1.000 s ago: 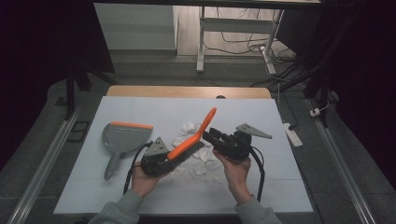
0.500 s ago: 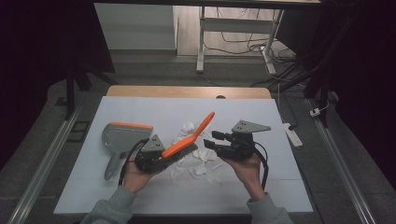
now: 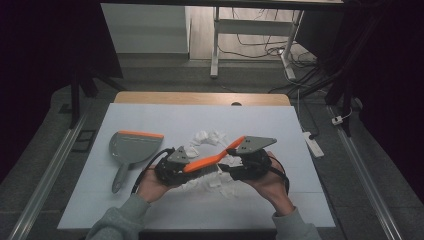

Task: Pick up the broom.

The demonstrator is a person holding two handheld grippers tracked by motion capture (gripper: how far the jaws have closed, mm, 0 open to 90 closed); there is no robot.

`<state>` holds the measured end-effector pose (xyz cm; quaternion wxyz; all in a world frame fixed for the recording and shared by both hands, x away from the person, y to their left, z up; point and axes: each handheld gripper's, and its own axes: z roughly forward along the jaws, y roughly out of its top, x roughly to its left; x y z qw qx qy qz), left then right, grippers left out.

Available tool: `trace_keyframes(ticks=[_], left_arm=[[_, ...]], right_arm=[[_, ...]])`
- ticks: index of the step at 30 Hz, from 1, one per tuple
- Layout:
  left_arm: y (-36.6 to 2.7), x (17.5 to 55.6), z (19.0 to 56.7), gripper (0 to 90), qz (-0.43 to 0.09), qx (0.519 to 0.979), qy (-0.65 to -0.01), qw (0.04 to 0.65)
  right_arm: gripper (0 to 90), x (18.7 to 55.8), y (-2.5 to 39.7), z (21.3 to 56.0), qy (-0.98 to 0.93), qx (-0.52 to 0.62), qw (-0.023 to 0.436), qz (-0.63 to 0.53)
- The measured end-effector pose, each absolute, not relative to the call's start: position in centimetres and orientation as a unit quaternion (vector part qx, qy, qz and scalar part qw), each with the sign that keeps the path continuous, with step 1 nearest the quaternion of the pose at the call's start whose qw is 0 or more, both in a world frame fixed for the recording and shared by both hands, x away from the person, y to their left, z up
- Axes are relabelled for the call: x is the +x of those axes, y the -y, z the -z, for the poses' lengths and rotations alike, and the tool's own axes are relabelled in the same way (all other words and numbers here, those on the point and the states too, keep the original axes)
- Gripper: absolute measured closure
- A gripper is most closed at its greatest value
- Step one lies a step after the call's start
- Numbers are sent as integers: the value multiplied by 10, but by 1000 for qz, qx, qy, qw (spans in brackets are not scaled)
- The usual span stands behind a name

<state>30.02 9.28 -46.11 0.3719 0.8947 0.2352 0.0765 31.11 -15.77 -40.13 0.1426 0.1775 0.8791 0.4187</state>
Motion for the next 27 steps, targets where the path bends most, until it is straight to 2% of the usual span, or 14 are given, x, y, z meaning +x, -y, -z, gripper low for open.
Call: trace_keyframes(ticks=[5, 18, 20, 21, 27], left_arm=[[-76, 300, 455, 793, -73, 914, -199, 345], [-49, 296, 449, 793, -70, 940, -131, 306], [-46, 295, 448, 793, -69, 942, -123, 306], [-43, 294, 449, 793, -74, 943, -119, 302], [-44, 295, 449, 793, -63, 945, -104, 305]], right_arm=[[392, 312, 155, 405, -901, 152, 152, -378], [434, 317, 154, 420, -940, 115, 86, -308], [460, 318, 153, 425, -947, 111, 76, -291], [546, 318, 153, 429, -950, 108, 70, -283], [594, 317, 157, 432, -953, 85, 59, -284]])
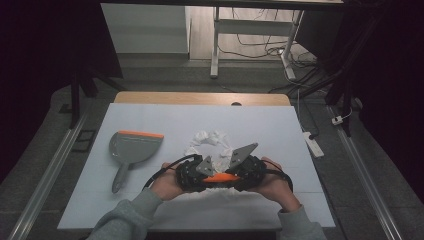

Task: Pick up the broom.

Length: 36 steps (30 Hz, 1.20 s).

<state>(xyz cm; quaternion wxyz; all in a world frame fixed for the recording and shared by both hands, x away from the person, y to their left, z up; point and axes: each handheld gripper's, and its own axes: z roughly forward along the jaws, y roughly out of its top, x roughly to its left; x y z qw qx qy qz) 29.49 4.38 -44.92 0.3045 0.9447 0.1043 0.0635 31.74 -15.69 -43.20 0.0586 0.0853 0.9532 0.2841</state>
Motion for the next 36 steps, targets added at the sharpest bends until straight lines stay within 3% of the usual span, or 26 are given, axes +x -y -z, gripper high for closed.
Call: trace_keyframes(ticks=[13, 23, 30, 35, 36], left_arm=[[-43, 296, 451, 797, -57, 947, -98, 302], [-50, 303, 450, 760, -44, 943, -105, 313], [-57, 301, 446, 582, -77, 927, -132, 341], [-68, 300, 443, 336, -111, 907, -198, 355], [-73, 299, 442, 336, -112, 899, -215, 364]], right_arm=[[611, 317, 156, 439, -955, 71, 56, -281], [677, 312, 155, 439, -958, 46, 61, -278], [702, 314, 159, 435, -951, 48, 54, -301], [703, 317, 164, 433, -943, 67, 60, -322], [703, 317, 164, 433, -943, 67, 60, -322]])
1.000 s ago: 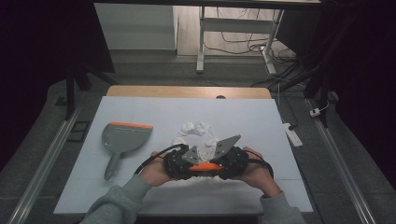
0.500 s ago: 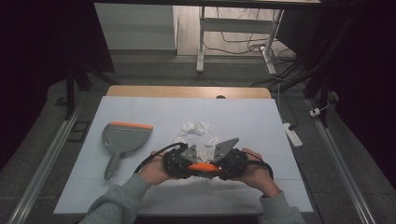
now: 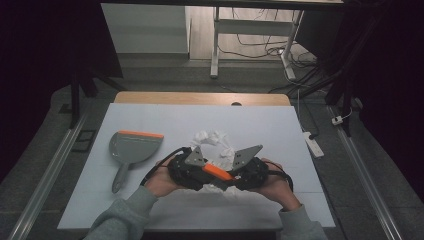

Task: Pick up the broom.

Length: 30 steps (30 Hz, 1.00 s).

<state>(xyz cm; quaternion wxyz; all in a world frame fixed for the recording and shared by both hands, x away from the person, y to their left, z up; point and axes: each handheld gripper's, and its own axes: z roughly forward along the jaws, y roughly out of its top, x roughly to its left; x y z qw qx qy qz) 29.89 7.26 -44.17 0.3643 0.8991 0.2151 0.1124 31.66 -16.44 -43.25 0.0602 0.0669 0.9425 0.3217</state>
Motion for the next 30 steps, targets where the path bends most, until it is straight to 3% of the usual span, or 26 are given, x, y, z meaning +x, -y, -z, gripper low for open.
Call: trace_keyframes(ticks=[14, 20, 30], left_arm=[[-159, 258, 451, 294, -163, 826, -336, 423], [-194, 251, 462, 286, -192, 800, -396, 407], [-231, 240, 481, 289, -204, 783, -436, 393]], right_arm=[[703, 327, 190, 427, -903, 147, 102, -390], [703, 331, 196, 428, -891, 184, 111, -400], [703, 336, 206, 428, -875, 216, 121, -417]])
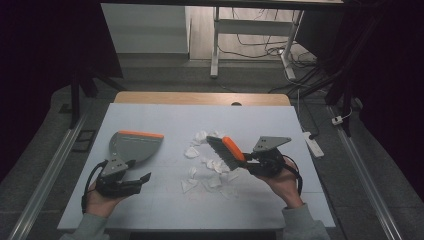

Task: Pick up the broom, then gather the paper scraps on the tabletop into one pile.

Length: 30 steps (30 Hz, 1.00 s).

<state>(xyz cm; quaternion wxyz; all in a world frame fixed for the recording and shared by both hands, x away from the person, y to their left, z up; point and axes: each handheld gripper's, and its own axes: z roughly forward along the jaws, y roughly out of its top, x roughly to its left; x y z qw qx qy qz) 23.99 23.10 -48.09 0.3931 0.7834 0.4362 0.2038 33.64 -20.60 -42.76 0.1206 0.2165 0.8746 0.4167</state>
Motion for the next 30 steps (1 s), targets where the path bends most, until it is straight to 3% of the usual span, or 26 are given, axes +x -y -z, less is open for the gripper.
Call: trace_keyframes(ticks=[30], left_arm=[[-246, 239, 503, 285, -209, 791, -443, 366]], right_arm=[[702, 355, 219, 424, -856, 280, 162, -402]])
